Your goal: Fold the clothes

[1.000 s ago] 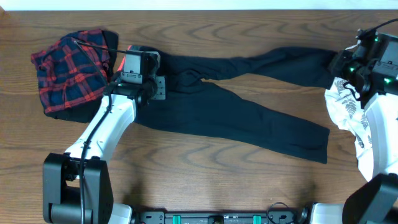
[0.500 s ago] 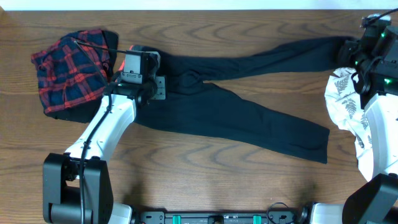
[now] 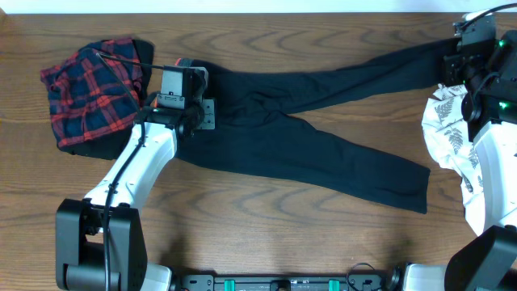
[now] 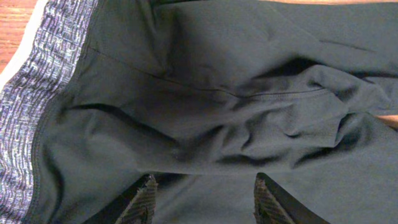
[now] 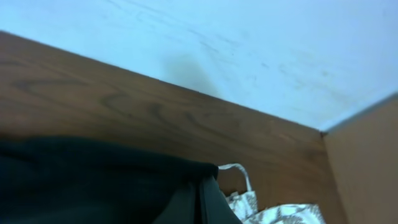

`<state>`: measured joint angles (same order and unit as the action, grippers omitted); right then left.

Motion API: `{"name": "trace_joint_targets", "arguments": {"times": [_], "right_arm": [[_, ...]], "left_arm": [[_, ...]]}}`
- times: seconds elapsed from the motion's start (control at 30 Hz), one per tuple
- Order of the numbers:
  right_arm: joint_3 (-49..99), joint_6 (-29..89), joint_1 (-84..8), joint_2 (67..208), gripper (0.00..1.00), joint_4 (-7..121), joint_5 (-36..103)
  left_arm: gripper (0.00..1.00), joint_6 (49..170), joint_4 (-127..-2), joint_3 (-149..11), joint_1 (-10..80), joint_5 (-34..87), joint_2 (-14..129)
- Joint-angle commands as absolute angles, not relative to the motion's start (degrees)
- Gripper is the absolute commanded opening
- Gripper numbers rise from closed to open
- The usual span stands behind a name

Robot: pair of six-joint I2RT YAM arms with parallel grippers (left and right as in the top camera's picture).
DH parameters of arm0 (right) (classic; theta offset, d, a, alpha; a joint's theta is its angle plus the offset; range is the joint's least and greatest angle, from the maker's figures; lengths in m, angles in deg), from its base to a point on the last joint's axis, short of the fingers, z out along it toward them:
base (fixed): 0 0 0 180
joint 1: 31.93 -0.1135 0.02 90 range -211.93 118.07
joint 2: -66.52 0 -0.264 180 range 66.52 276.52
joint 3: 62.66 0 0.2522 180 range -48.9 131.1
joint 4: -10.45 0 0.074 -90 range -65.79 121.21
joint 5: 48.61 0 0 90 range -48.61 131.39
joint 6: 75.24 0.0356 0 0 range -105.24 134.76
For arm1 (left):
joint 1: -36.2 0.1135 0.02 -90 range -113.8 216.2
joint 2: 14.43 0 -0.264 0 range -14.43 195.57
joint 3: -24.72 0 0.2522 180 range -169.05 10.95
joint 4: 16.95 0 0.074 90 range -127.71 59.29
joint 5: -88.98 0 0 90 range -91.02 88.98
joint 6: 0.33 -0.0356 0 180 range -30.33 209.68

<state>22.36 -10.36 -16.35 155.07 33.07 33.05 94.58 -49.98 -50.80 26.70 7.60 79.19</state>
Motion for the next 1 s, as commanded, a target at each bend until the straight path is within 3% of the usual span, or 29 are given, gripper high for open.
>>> {"name": "trace_joint_targets", "arguments": {"times": [0.0,0.23,0.37,0.63,0.97], "right_arm": [[22.7,-14.4,-16.2,155.4,0.01,33.0,32.3],[22.6,-8.9,-16.2,156.2,0.01,35.7,36.2],[22.6,1.5,-16.0,156.5,0.02,39.1,44.5],[22.6,16.7,-14.3,156.5,0.02,55.1,47.5],[22.6,21.6,-13.1,157.1,0.01,60.5,47.6]], "left_arm": [[0.51,94.9,-50.1,-51.2,26.9,7.3,78.4],[0.51,94.8,-50.2,-51.2,26.9,7.3,78.4],[0.52,94.8,-50.1,-51.2,26.9,7.3,78.4],[0.51,94.8,-50.1,-51.2,26.9,7.3,78.4],[0.51,94.8,-50.1,-51.2,26.9,7.3,78.4]]}}
